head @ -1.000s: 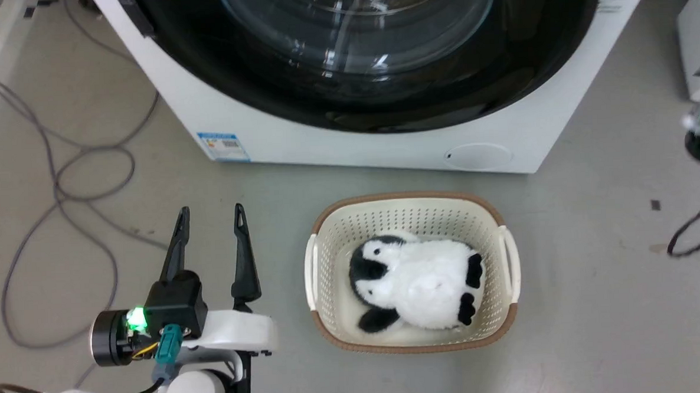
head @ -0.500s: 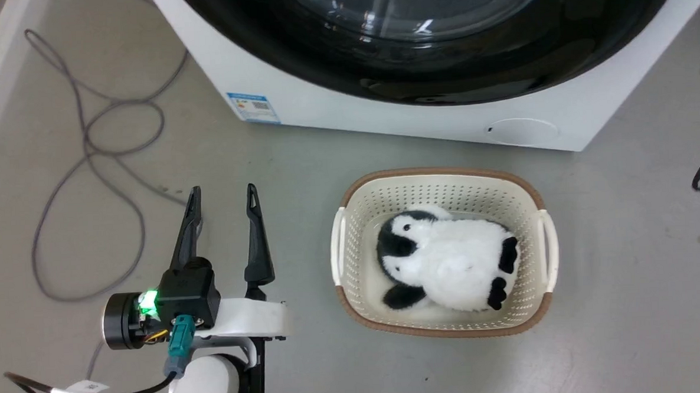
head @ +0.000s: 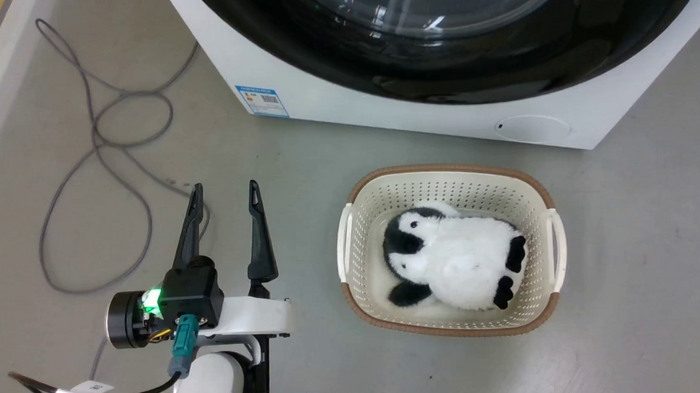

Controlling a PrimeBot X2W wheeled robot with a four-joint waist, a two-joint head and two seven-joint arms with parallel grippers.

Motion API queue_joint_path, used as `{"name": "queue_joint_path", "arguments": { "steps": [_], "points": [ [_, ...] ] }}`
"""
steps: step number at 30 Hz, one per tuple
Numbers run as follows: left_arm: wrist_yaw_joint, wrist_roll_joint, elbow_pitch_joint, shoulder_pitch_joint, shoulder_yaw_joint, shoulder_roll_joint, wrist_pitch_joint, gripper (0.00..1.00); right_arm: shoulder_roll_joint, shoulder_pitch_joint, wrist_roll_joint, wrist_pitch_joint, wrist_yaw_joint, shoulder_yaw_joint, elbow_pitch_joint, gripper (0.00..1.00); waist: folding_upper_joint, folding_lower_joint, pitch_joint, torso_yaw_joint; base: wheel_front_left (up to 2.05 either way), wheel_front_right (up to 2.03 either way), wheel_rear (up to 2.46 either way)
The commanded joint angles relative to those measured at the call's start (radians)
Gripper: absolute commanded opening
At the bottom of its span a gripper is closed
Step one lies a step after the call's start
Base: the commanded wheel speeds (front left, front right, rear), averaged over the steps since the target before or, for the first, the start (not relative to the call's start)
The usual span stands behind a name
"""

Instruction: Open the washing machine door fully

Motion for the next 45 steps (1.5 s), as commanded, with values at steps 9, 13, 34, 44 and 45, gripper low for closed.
{"name": "queue_joint_path", "arguments": {
  "steps": [9, 13, 34, 44, 45],
  "points": [
    [-0.01, 0.002, 0.017, -0.001, 0.01, 0.001, -0.005, 1.0, 0.034, 0.083, -0.011, 0.088, 0.001, 0.052, -0.022, 0.0, 0.0, -0.0001, -0.047, -0.029, 0.0, 0.0, 0.0],
    [-0.016, 0.009, 0.024, 0.012, 0.018, 0.001, -0.005, 1.0, 0.043, 0.12, -0.015, 0.096, 0.001, 0.06, -0.031, 0.0, 0.0, -0.0001, -0.072, -0.042, 0.0, 0.0, 0.0],
    [-0.05, 0.034, 0.051, 0.093, 0.048, 0.001, -0.005, 1.0, 0.126, 0.38, 0.021, 0.107, 0.001, 0.047, -0.149, 0.0, 0.0, -0.0001, -0.23, -0.08, 0.0, 0.0, 0.0],
    [-0.062, 0.047, 0.052, 0.164, 0.077, 0.001, -0.005, 1.0, 0.176, 0.611, 0.044, 0.133, 0.001, 0.027, -0.328, 0.0, 0.0, -0.0001, -0.306, -0.087, 0.0, 0.0, 0.0],
    [-0.063, 0.048, 0.052, 0.168, 0.079, 0.001, -0.005, 1.0, 0.184, 0.633, 0.049, 0.137, 0.001, 0.024, -0.349, 0.0, 0.0, -0.0001, -0.31, -0.088, 0.0, 0.0, 0.0]
  ]
}}
